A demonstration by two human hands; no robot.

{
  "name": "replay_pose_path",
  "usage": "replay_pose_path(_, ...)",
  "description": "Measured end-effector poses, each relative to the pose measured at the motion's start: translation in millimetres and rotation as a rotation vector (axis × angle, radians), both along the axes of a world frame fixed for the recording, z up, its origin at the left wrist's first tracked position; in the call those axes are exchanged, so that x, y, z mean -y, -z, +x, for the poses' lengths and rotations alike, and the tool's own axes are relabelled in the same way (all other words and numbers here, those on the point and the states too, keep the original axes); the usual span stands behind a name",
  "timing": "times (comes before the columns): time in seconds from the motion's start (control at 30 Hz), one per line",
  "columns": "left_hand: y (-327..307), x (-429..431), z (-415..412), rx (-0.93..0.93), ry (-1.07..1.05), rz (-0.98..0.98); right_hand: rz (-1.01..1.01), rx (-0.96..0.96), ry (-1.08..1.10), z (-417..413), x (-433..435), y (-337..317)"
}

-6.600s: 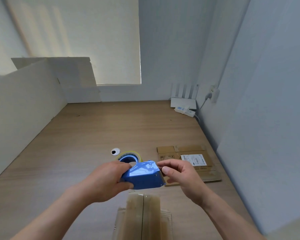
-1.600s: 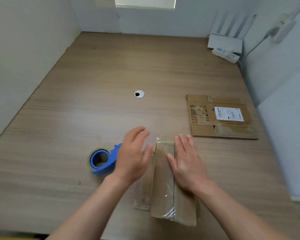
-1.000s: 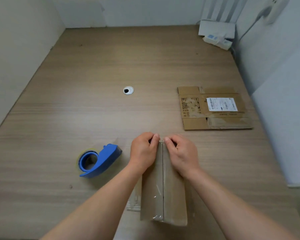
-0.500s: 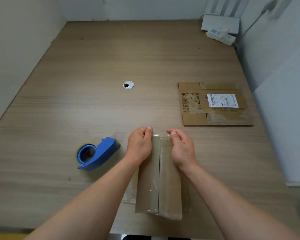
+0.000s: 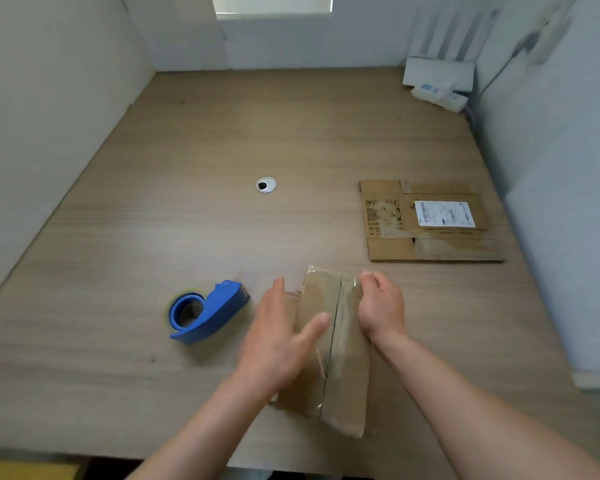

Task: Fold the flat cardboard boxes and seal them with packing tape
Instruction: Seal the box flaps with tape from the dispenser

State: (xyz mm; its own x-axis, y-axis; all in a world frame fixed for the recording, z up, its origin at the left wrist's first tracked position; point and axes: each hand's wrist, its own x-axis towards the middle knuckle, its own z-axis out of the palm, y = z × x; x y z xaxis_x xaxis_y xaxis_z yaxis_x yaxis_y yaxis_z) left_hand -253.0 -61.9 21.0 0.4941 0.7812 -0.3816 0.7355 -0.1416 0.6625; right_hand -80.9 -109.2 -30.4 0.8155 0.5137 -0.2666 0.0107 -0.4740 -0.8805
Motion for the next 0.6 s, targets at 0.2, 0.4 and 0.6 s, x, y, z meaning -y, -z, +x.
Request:
replay_pose_path(0.2,12,30,-31,-0.137,0.248,-0.089,-0.159,0.091,0.167,-6,48,-10)
replay_pose_path(0.4,5,-20,15,0.032,0.290,-0.004,-0.375,0.136,0.082,13,137,-19)
replay_pose_path(0.6,13,-11,35,0.041,0.044,0.149,-0.345,-0.018,-0.041,-12,161,-16)
